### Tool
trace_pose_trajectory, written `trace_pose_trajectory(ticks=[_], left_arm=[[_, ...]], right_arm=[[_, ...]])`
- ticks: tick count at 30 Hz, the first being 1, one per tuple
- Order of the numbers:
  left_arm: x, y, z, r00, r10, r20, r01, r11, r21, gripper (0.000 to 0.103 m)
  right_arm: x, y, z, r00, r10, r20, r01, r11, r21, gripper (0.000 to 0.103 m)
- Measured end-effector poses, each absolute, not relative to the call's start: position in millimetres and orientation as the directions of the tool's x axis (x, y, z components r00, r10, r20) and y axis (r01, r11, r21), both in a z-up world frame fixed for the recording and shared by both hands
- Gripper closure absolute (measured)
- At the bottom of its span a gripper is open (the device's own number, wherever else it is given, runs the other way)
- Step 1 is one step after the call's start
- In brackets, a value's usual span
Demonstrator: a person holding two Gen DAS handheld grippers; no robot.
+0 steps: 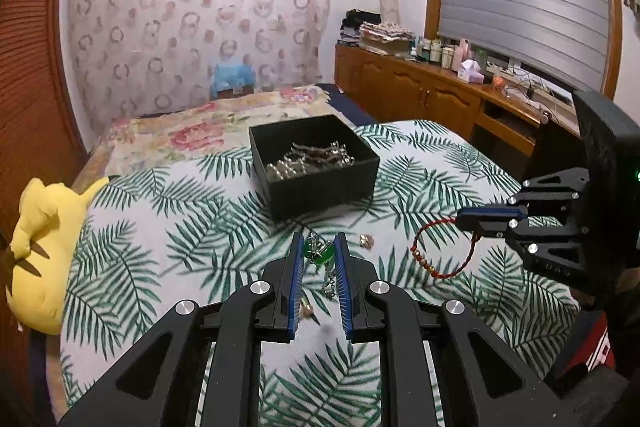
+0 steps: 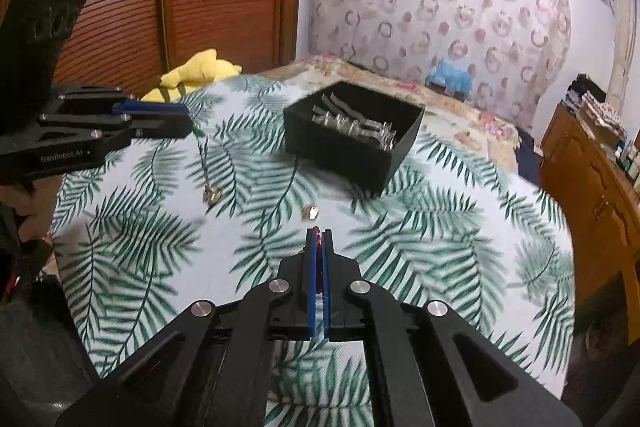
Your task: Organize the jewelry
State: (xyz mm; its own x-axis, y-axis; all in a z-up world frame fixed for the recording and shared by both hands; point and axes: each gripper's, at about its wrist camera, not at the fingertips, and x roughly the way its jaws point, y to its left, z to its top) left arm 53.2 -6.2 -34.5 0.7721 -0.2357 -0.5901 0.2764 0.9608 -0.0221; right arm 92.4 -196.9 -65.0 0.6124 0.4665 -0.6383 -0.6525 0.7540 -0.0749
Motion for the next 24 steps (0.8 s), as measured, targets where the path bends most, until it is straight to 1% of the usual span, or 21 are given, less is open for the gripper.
trace_pose_trajectory(ticks=[9, 17, 24], left_arm=[[87, -2, -19, 0.783, -0.236, -0.576, 0.276, 0.961, -0.018, 0.089], [120, 2, -3, 0.794, -0.235, -0.560, 0.273, 0.962, -0.015, 0.089], [154, 4, 6, 0.797, -0.232, -0.558, 0.273, 0.962, -0.010, 0.089]], right_arm=[[132, -185, -35, 0.644, 0.479, -0.596, -0.657, 0.745, -0.111, 0.100], [178, -177, -12, 0.672, 0.498, -0.548, -0.647, 0.754, -0.109, 0.100], [225, -163, -12, 0.672, 0.497, -0.549, -0.643, 0.760, -0.098, 0.100]])
